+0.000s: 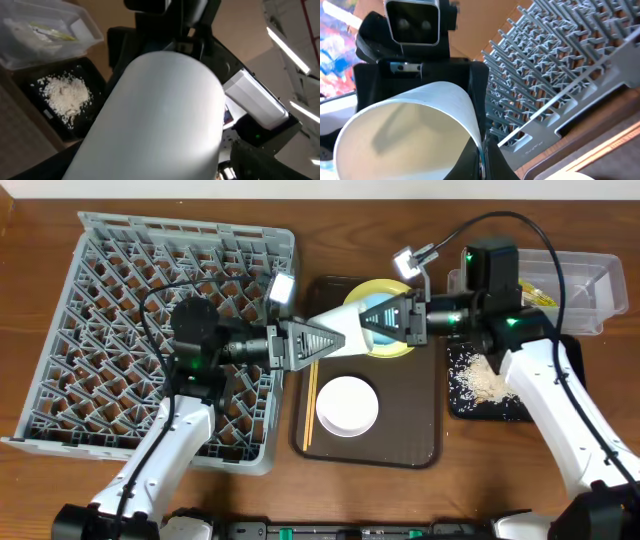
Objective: Sort waste into correct bins and load items into the dishwasher
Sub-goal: 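Pass the white cup from the right gripper to the left gripper, then lower the white cup into the gray rack with the left gripper, then grasp the pink bowl on the brown tray with the left gripper, then place the pink bowl into the gray rack and release, then grasp the blue bowl on the yellow plate with the left gripper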
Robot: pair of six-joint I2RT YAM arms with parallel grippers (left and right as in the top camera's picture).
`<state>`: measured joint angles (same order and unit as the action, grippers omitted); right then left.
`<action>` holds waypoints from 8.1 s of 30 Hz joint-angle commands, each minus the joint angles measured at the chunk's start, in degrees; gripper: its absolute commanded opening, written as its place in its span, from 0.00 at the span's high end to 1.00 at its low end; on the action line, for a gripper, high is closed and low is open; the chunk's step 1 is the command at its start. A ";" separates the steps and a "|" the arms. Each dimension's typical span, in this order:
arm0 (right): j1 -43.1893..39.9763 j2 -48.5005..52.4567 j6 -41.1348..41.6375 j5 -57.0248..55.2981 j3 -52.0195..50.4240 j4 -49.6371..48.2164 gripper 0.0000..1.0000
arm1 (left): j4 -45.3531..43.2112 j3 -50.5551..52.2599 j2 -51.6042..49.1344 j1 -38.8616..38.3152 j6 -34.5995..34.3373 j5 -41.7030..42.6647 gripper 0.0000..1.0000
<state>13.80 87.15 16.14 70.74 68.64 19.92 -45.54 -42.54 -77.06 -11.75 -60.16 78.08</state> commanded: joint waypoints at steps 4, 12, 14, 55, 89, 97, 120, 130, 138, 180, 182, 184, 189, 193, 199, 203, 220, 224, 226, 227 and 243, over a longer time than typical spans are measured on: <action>0.63 0.24 0.57 0.68 0.24 -0.13 0.99 | -4.94 -0.83 0.11 -0.24 -7.06 0.31 0.14; 1.53 0.24 2.12 0.68 0.24 -3.34 0.99 | -4.94 -0.83 0.11 -0.24 -9.18 0.24 0.19; 2.03 0.24 2.10 0.66 0.24 -3.52 0.99 | -4.94 -0.83 0.11 -0.24 -9.18 -0.35 0.22; -4.63 -0.74 -14.73 -23.56 0.33 25.22 0.92 | 36.20 -0.72 3.89 17.35 41.72 -21.86 0.94; -4.61 -12.52 -16.24 -47.80 0.35 37.13 0.94 | 98.95 -10.84 4.76 20.74 45.51 -78.97 0.89; -4.63 -12.52 -16.26 -47.82 0.35 37.55 0.80 | 98.36 -10.84 0.98 20.74 45.53 -78.95 0.18; -7.34 -12.68 -2.75 -68.94 0.35 40.19 0.25 | 95.51 -20.26 8.44 -6.38 51.78 -67.87 0.14; -9.77 -12.81 -1.40 -70.47 0.35 42.07 0.20 | 87.54 -20.26 -6.38 -28.06 44.57 -69.66 0.08; -9.77 -12.81 -1.40 -70.47 0.35 42.58 0.19 | 82.23 -20.26 -18.71 -37.29 44.59 -69.59 0.13; -9.77 -12.81 -1.62 -70.47 0.35 43.30 0.19 | 84.11 -29.05 -5.14 -27.08 49.07 -70.14 0.94; -9.77 -12.81 -1.62 -70.49 0.35 43.30 0.19 | 84.06 -29.05 -2.97 -20.52 51.43 -65.92 0.94; -9.77 -12.81 -1.62 -70.47 0.35 43.30 0.19 | 83.84 -29.05 -2.38 -14.40 53.64 -59.78 0.94; -9.77 -12.81 -1.62 -70.47 0.35 43.32 0.19 | 83.65 -29.05 -5.27 2.51 57.72 -39.54 0.94; -9.77 -12.81 -1.62 -70.47 0.35 43.39 0.19 | 81.31 -29.05 -9.05 13.42 59.12 -22.29 0.94; -9.77 -12.81 -1.60 -70.47 0.35 43.45 0.19 | 76.61 -29.05 -17.03 25.00 59.04 -3.56 0.94; -9.77 -12.81 -1.62 -70.47 0.35 43.80 0.19 | 76.46 -29.05 -21.57 30.03 59.06 0.83 0.94; -9.77 -12.81 -1.62 -70.47 0.35 44.00 0.19 | 84.78 -28.94 -26.88 46.03 59.08 -9.11 0.50; -9.77 -12.81 -1.60 -70.49 0.35 44.04 0.19 | 87.14 -28.94 -26.60 47.71 59.08 -10.23 0.49; -9.77 -12.81 -1.60 -70.47 0.35 44.04 0.19 | 87.32 -28.94 -25.44 48.37 59.06 -10.27 0.45; -9.77 -12.81 -1.60 -70.47 0.35 44.09 0.19 | 87.32 -28.96 -24.68 48.57 59.04 -10.82 0.44; -9.88 -12.81 2.05 -75.67 0.35 44.63 0.18 | 86.58 -29.07 3.39 28.39 58.23 -44.04 0.18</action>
<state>4.34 74.87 15.16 -0.56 68.62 64.29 41.78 -70.98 -76.73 25.41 -1.65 49.45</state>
